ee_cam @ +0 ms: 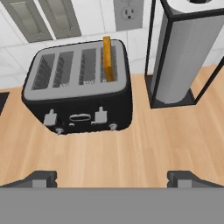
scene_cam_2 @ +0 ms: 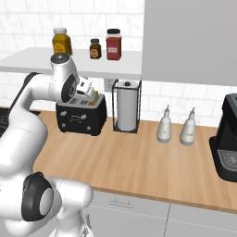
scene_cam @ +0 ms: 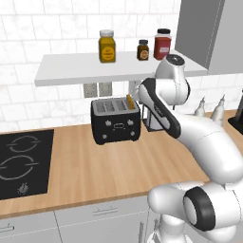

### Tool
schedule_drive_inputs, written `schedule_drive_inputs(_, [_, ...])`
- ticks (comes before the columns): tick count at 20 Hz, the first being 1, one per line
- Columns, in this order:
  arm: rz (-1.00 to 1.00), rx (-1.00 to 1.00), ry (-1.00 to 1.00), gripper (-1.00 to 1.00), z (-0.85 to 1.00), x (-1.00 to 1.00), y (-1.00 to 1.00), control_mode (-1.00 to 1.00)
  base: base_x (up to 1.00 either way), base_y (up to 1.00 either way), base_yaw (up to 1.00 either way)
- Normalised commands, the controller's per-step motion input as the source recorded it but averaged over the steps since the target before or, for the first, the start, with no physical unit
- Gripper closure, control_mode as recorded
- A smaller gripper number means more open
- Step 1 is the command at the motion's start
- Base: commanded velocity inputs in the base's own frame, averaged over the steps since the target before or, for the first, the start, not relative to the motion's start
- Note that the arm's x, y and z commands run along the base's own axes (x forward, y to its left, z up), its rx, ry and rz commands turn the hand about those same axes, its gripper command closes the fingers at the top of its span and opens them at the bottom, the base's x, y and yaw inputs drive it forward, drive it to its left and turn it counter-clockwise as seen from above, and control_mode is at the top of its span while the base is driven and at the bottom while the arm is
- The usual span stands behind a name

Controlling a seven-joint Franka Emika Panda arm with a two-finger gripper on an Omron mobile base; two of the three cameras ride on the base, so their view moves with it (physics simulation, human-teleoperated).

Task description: Start the toaster. Once the lever pops up, take the bread to the plate on the dining counter.

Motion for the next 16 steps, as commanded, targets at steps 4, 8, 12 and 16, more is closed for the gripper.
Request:
schedule_drive_inputs(4, [0.00,-0.03,-0.01,-1.00,-0.24,0.00,0.23,-1.00,0.00,0.00,0.00])
schedule_drive_inputs(8, [0.00,-0.04,-0.03,-1.00,-0.18,0.18,0.19,-1.00,0.00,0.00,0.00])
schedule_drive_inputs(12, [0.00,-0.03,-0.01,-1.00,-0.18,0.43,0.06,-1.00,0.00,0.00,0.00])
schedule_drive_inputs(16, [0.00,0.00,-0.03,-1.00,-0.20,0.51,0.00,-1.00,0.00,0.00,0.00])
